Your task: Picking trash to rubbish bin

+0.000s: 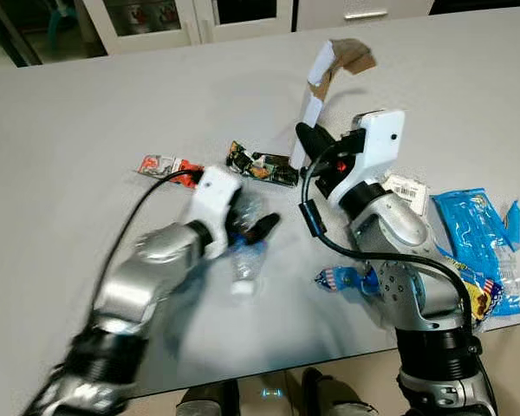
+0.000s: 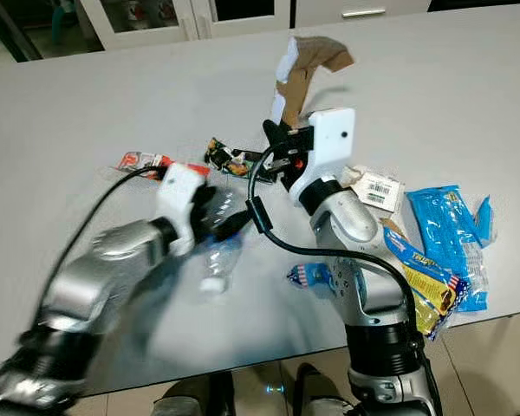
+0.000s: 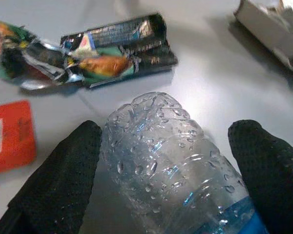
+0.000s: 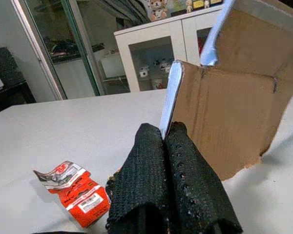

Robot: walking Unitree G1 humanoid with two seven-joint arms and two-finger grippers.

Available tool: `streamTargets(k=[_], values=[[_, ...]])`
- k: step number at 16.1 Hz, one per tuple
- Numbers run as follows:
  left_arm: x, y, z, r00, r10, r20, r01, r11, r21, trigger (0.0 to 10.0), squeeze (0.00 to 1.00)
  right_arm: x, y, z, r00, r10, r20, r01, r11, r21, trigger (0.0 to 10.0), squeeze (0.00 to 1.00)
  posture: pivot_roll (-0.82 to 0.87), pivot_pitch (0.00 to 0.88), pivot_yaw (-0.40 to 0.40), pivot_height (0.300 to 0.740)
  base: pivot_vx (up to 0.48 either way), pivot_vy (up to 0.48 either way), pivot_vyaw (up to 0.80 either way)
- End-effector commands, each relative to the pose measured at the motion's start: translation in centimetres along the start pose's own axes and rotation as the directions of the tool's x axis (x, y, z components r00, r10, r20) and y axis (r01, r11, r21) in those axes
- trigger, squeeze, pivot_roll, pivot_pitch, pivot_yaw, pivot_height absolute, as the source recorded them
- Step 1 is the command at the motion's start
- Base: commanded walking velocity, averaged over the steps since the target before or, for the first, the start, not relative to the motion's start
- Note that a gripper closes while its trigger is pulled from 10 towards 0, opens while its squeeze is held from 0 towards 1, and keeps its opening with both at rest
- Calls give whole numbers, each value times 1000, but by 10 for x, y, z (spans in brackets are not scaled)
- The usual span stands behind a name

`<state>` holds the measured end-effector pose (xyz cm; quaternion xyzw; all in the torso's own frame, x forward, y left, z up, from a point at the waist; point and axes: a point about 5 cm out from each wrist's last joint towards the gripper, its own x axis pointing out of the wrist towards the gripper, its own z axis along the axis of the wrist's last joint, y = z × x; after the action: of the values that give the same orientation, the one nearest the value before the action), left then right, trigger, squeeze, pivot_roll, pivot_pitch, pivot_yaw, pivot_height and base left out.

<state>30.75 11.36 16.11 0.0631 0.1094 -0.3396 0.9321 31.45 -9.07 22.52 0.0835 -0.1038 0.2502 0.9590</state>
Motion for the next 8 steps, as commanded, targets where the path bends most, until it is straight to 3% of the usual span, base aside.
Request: streamTargets(k=[1,5,7,8], values=[[-7,-1,-13,997,-35,-67,34,999,-19,10000,0,2,1,2,1000,10,15,-10,1000,-3,10000,0,-59,218,59,740,0,0,0],[-28,5,-16,991,-72,-115,74,997,14,10000,0,4,2,1,1000,15,17,-15,1000,-3,10000,0,-47,214,56,740,0,0,0],[-31,19,-10,994,40,-103,-38,999,19,10000,0,5,2,1,1000,16,17,-16,1000,-2,10000,0,-43,213,54,740,0,0,0],[-33,36,-2,979,193,-73,-192,981,20,10000,0,5,2,0,1000,18,18,-18,1000,-1,10000,0,-38,213,51,740,0,0,0]])
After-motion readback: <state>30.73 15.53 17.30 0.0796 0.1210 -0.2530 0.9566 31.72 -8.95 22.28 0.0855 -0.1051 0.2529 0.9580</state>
